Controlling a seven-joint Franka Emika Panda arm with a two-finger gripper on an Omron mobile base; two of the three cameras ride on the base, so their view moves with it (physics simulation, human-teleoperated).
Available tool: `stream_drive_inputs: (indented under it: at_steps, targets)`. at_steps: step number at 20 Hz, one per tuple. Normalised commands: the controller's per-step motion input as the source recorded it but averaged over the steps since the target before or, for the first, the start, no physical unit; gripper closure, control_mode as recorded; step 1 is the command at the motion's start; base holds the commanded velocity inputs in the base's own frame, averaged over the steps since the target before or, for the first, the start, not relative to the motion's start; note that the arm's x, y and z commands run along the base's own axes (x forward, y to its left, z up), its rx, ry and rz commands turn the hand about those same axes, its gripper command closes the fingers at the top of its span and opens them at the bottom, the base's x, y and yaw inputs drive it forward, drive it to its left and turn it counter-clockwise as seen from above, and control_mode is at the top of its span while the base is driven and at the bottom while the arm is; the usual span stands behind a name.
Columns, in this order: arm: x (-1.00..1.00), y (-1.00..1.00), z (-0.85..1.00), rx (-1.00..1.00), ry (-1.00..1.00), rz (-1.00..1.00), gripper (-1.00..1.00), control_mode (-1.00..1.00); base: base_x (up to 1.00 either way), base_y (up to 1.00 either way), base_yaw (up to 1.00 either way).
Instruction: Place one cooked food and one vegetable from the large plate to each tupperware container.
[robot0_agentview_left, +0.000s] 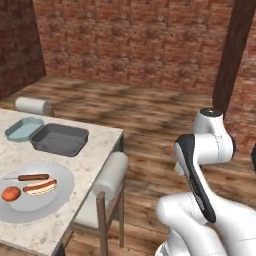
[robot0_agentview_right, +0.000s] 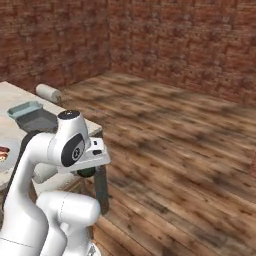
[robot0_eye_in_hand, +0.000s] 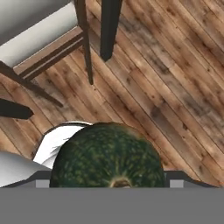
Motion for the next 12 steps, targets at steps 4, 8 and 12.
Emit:
stream_drive_inputs:
  at_steps: [4, 8, 12]
  targets:
    - [0.00, 0.00, 0.00, 0.00, 0.00, 0.00, 1.00, 1.00, 0.52, -0.52, 0.84]
    - [0.00, 0.00, 0.00, 0.00, 0.00, 0.00, 1.00, 1.00, 0.15, -0.36, 0.71]
    - [0.00, 0.00, 0.00, 0.00, 0.00, 0.00, 1.00, 1.00, 0.00, -0.34, 0.63]
